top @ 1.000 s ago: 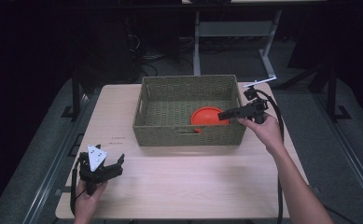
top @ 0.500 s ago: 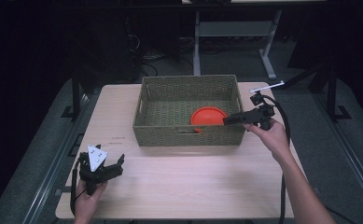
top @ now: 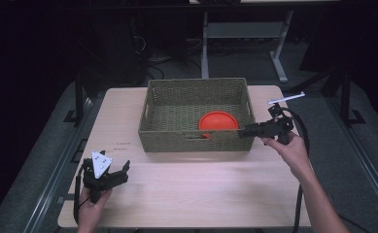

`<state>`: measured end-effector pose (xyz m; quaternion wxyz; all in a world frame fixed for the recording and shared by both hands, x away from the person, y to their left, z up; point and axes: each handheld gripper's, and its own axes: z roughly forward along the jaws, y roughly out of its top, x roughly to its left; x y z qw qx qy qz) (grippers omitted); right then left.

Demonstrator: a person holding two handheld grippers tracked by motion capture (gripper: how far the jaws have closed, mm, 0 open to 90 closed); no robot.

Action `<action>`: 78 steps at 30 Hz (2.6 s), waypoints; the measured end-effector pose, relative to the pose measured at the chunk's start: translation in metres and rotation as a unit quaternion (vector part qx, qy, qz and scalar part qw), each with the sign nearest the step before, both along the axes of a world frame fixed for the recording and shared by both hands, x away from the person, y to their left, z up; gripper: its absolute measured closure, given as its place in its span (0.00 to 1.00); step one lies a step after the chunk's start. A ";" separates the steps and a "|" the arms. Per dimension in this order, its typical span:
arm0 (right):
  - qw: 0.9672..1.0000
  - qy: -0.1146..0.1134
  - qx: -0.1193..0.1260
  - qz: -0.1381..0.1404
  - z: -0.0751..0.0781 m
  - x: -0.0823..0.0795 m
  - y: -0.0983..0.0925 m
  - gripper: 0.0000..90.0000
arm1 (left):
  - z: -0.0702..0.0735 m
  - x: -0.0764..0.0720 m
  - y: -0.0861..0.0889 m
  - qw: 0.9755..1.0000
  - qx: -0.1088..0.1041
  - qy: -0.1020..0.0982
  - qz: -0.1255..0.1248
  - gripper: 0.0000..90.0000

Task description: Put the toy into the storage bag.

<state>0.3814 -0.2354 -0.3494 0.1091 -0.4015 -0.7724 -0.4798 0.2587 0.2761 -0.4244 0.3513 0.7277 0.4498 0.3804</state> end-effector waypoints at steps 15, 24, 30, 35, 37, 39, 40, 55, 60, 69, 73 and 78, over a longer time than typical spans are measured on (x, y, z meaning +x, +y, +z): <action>1.000 0.007 -0.002 -0.008 -0.016 -0.017 -0.022 0.25 | 0.000 0.000 -0.001 1.000 0.000 -0.001 0.001 0.14; 1.000 0.014 0.011 -0.018 -0.027 -0.029 -0.038 0.24 | -0.001 0.000 -0.001 1.000 -0.004 -0.003 0.001 0.14; 0.999 0.020 0.017 -0.028 -0.037 -0.037 -0.047 0.24 | -0.001 -0.001 -0.001 1.000 -0.004 -0.003 0.002 0.14; 0.999 0.023 0.019 -0.032 -0.044 -0.042 -0.052 0.24 | -0.001 -0.001 -0.001 1.000 -0.001 -0.003 0.000 0.14; 0.999 0.023 0.017 -0.032 -0.045 -0.043 -0.053 0.24 | -0.001 -0.001 -0.001 1.000 -0.001 -0.002 0.001 0.14; 0.999 0.023 0.018 -0.035 -0.048 -0.046 -0.055 0.23 | -0.001 -0.001 -0.001 1.000 -0.001 -0.002 0.000 0.14; 0.999 0.022 0.020 -0.035 -0.049 -0.047 -0.056 0.23 | -0.001 -0.001 -0.001 1.000 0.000 -0.002 0.000 0.14; 0.998 0.028 0.018 -0.047 -0.076 -0.067 -0.066 0.23 | -0.001 -0.001 -0.003 1.000 0.004 0.002 -0.002 0.14; 0.998 0.030 0.011 -0.052 -0.083 -0.072 -0.069 0.23 | -0.002 -0.001 -0.004 1.000 0.001 0.001 -0.001 0.14; 0.998 0.030 0.013 -0.055 -0.092 -0.086 -0.071 0.23 | -0.002 -0.001 -0.004 1.000 0.002 0.001 -0.001 0.14; 0.998 0.030 0.023 -0.055 -0.096 -0.093 -0.072 0.23 | -0.001 -0.002 -0.004 1.000 0.003 0.002 -0.002 0.14; 0.998 0.022 0.034 -0.054 -0.098 -0.100 -0.072 0.23 | -0.001 -0.002 -0.004 1.000 0.005 0.003 -0.002 0.14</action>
